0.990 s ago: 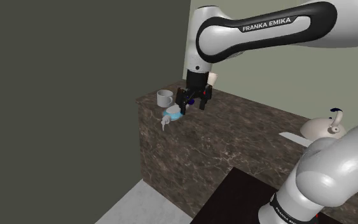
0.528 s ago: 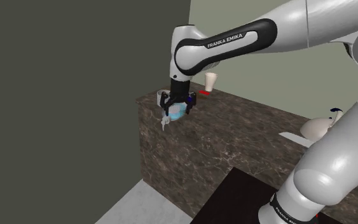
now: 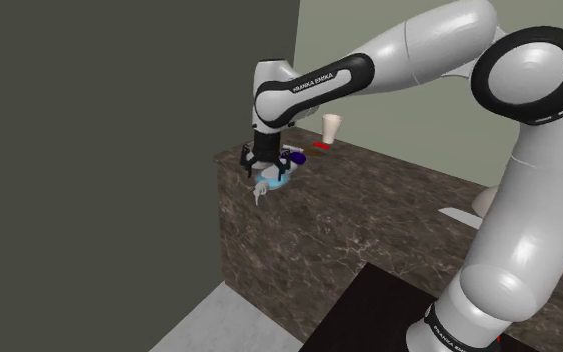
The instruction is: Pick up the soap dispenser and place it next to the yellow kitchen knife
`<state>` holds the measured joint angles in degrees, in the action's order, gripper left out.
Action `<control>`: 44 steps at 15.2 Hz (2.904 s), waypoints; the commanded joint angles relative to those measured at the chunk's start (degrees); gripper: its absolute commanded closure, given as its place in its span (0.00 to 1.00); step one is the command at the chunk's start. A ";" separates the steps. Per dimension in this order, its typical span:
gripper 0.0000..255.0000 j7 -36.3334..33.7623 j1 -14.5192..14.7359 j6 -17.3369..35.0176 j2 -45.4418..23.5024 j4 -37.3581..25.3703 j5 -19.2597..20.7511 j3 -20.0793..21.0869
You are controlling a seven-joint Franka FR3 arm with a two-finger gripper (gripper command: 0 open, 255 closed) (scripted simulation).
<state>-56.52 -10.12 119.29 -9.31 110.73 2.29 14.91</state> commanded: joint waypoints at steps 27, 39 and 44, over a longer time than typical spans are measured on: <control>1.00 -6.88 0.28 6.40 -8.27 -1.85 2.48 -1.87; 1.00 -6.11 0.00 -1.00 -4.63 -5.71 1.31 -1.49; 1.00 -5.85 -0.06 -4.48 -3.39 -8.00 0.92 -1.39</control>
<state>-62.44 -10.17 115.72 -13.01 103.35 3.30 13.49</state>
